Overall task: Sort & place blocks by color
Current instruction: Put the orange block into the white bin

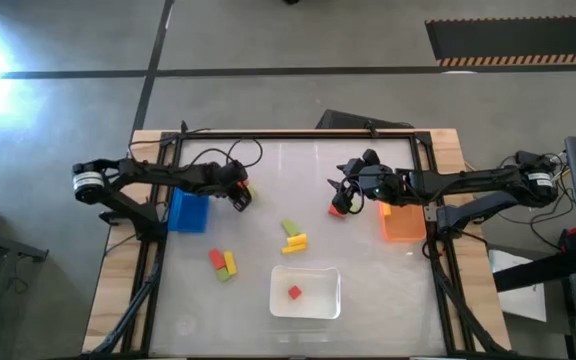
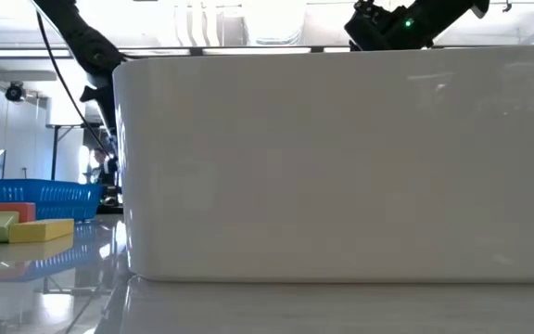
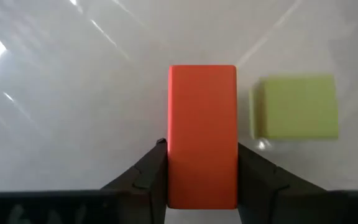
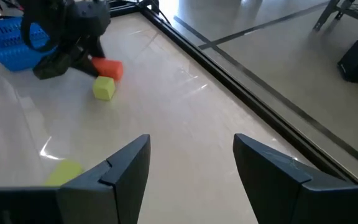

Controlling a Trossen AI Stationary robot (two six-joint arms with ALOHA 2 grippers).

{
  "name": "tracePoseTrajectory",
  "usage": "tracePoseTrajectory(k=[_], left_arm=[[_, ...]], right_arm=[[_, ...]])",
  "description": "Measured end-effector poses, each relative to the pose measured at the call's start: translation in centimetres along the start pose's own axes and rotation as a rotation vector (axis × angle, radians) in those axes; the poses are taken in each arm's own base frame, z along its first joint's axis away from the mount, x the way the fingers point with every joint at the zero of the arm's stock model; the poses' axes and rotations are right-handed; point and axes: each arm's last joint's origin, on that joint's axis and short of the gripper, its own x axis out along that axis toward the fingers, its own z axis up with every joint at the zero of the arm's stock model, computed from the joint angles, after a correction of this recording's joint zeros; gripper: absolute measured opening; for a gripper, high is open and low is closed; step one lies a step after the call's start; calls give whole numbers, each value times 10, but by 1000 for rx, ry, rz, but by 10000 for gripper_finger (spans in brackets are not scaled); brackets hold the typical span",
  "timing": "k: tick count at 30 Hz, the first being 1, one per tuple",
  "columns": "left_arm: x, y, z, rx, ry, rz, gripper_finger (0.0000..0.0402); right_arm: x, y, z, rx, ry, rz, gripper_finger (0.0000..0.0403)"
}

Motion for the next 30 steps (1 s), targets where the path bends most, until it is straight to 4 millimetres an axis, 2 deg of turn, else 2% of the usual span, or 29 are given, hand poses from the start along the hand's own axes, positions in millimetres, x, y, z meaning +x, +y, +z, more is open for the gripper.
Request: tracePoseTrajectory(k=[5, 9, 14, 18, 24, 30], left_arm=[[-24, 5, 12, 7, -124, 22, 117], [-56, 2, 24, -15, -343, -58, 117], [-100, -18, 27, 41, -655, -234, 117], [-126, -40, 22, 144, -804, -355, 117], [-147, -70, 13, 271, -963, -479, 117], [-146, -100, 6, 357, -1049, -542, 117]], right_arm=[[-3, 8, -3, -75, -10, 32, 219], [-4, 18, -8, -120, -77, 83, 209], [-3, 30, -21, -143, -243, 236, 193], [-4, 32, -32, -110, -408, 365, 185], [-12, 29, -35, -67, -602, 483, 196], [-14, 37, -29, -126, -656, 613, 201]])
